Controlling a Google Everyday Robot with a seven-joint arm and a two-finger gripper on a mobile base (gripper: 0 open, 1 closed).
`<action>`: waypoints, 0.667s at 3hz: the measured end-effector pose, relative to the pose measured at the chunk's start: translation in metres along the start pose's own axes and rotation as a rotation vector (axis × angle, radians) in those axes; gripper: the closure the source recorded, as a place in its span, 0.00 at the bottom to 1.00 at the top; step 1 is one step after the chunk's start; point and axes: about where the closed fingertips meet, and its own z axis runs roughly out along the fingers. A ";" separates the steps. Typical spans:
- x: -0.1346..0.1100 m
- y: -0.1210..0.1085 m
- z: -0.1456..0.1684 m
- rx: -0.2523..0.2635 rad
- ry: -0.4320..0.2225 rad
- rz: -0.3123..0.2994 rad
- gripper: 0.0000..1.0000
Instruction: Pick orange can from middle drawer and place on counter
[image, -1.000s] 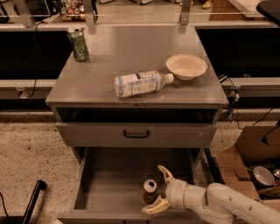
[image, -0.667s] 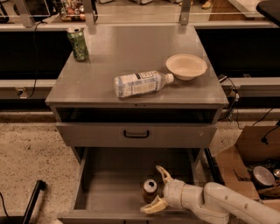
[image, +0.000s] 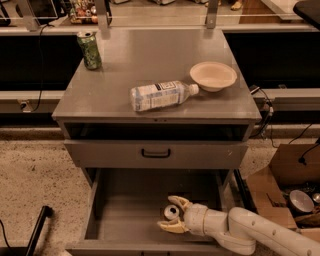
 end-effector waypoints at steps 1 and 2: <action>0.010 0.002 0.003 -0.011 -0.006 0.030 0.31; 0.020 0.004 0.000 -0.018 0.003 0.047 0.31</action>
Offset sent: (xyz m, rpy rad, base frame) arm -0.0117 -0.0138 -0.0290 0.0143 0.0694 -0.0051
